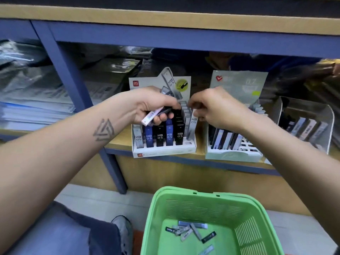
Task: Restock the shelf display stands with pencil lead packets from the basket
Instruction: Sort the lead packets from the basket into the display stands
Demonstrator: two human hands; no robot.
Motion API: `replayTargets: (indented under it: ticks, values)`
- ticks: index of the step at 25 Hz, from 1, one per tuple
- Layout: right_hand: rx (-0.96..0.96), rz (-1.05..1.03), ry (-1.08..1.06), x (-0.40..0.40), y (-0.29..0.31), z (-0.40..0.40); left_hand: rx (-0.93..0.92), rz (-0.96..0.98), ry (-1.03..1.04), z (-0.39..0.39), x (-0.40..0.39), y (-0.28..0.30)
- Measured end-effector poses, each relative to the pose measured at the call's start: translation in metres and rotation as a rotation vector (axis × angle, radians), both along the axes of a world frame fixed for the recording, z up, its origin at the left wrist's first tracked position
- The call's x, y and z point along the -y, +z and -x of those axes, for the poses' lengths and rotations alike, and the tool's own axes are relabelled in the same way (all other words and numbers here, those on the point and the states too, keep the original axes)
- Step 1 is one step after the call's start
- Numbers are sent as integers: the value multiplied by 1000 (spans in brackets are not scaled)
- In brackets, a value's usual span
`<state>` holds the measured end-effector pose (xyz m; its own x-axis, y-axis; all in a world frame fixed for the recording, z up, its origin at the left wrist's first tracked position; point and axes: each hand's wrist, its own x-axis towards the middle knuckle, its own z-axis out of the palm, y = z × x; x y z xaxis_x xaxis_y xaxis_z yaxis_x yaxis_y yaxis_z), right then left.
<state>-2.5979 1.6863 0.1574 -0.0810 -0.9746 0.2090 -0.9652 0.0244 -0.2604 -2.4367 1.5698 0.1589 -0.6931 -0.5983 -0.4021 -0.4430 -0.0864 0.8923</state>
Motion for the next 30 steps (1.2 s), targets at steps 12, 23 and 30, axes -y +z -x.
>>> replayTargets:
  ticks: [12, 23, 30]
  values:
    - [138, -7, 32, 7, -23, 4, -3, -25, 10, 10, 3, -6]
    - [535, 82, -54, 3, -15, -5, -211, -54, -234, -6, -11, 5]
    - [1270, 125, -54, -21, -1, 3, -201, -65, -198, 9, -24, 14]
